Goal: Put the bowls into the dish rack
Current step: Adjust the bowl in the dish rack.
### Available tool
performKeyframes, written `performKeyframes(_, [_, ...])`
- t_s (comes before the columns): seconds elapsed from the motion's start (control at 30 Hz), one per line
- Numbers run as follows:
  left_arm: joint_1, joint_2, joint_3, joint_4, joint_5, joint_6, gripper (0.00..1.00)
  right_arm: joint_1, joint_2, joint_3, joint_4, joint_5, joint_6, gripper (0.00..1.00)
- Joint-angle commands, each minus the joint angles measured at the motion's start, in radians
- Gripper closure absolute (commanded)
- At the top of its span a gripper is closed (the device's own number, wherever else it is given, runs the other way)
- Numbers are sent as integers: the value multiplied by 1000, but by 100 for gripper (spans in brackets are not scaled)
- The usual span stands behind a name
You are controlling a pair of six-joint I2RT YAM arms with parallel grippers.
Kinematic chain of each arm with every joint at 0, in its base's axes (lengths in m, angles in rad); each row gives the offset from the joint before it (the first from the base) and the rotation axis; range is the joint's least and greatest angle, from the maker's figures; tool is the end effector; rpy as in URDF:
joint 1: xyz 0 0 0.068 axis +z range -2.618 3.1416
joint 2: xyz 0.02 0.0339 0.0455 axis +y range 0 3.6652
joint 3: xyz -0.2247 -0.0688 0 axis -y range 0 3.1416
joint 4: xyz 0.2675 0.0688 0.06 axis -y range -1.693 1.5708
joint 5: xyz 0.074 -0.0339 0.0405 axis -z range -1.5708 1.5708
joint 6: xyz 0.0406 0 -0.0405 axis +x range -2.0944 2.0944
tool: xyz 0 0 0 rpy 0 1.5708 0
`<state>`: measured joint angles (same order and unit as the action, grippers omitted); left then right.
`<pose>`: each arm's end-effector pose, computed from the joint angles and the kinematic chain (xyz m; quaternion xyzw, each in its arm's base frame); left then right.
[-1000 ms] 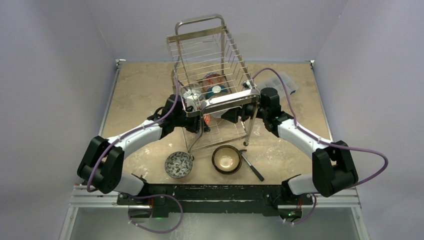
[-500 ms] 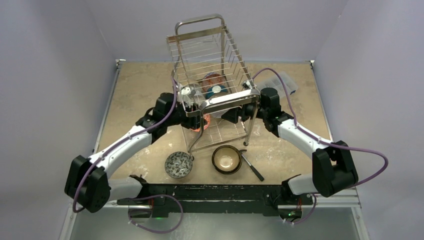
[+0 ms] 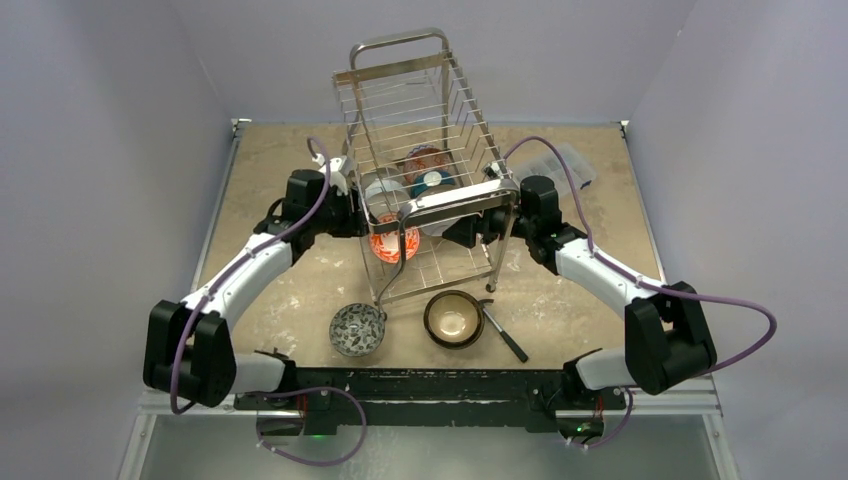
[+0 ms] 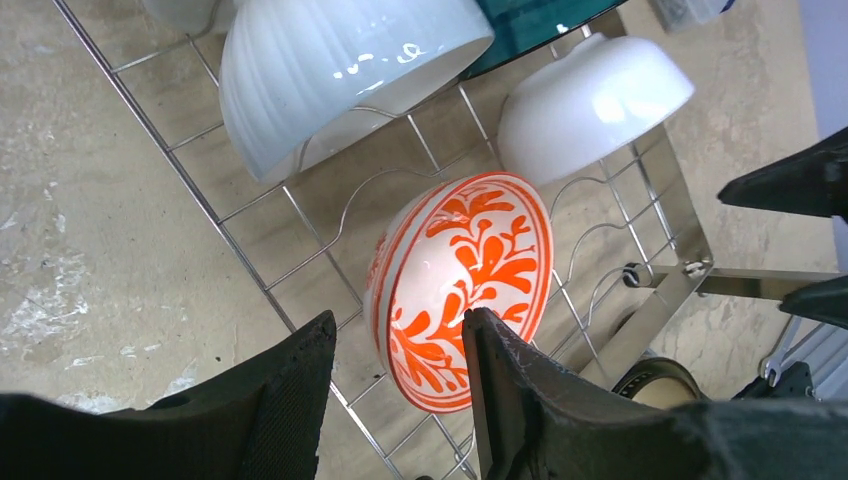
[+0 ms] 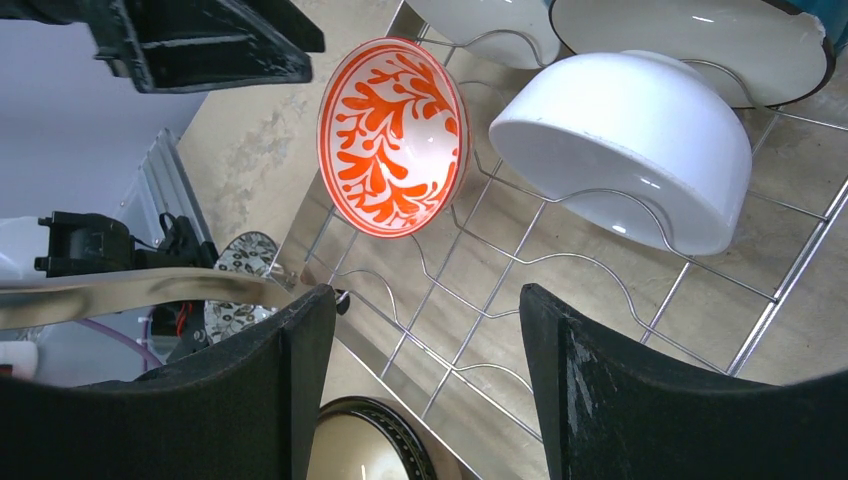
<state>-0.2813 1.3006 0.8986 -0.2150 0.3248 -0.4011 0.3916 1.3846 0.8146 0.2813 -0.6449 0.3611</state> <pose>0.3052 -0.1017 0.2155 0.0216 0.8796 -0.2869 0.3788 0.3031 0.1516 0.2102 -0.2011 0.7572 0.4447 0.4342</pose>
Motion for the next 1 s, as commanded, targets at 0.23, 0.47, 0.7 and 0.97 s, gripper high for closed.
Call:
performKeyframes(0.23, [9,129,36,146,65,2,58,0,-34,-9,12,-9,-16,30])
performKeyframes(0.47, [9,186,47,153,92,17,74,0,-30,-11,18,-11,-12,30])
performKeyframes(0.7, [10,143,48,131,77,42,100,0,-37,-8,16,-9,-13,30])
performKeyframes(0.97, [9,19,48,124,47,71,100,0,-51,-7,7,0,-18,30])
